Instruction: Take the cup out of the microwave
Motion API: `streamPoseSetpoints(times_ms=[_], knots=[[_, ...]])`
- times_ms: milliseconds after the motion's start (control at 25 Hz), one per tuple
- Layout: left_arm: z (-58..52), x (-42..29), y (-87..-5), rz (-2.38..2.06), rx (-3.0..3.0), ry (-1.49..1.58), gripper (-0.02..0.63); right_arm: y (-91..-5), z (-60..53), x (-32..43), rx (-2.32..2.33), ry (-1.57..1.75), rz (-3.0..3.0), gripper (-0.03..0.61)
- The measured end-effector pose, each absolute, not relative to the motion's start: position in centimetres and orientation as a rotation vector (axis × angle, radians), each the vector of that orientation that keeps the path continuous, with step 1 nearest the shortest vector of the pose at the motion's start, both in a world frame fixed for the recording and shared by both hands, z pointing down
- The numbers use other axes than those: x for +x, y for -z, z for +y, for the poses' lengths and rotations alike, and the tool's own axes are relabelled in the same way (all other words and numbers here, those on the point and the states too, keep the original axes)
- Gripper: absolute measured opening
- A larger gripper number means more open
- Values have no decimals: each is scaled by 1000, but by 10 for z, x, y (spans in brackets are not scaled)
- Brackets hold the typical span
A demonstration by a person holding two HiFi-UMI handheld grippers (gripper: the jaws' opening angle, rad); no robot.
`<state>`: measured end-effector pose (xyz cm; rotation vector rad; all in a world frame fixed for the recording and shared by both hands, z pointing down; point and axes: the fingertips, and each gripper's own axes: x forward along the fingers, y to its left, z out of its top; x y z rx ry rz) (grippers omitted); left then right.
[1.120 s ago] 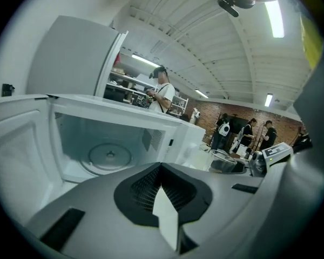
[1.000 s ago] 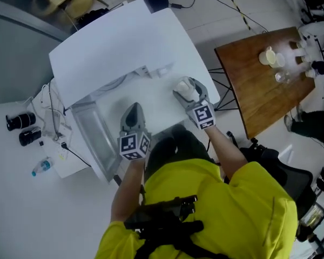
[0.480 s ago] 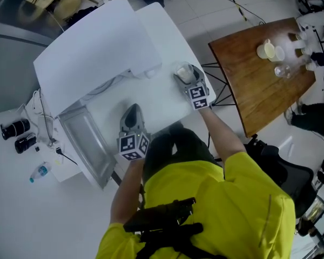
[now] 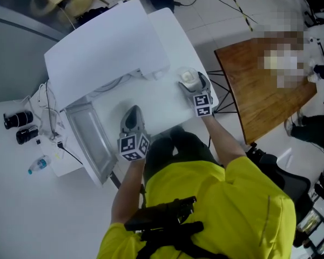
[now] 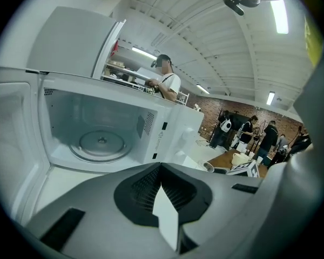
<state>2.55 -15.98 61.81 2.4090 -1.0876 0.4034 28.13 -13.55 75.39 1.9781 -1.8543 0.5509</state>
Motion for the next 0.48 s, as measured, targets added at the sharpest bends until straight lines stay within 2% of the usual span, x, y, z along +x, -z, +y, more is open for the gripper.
streamPoseSetpoints(times_ms=[240,360,400,480], knots=[[-167,-6,-584,-1169,2372,-334,0,-693,-79,269,2036,-667,-1837,437],[-169,-19,-553,-1193,2393,-310,0,-628,-85,245,2056,-635,-1923,399],[-170,-24,-541,-1201,2399,-293,0,-603,-92,233,2063,-616,-1971,365],[-170,-37,-515,-1222,2409,-248,0,-554,-105,205,2041,-551,-2084,351]])
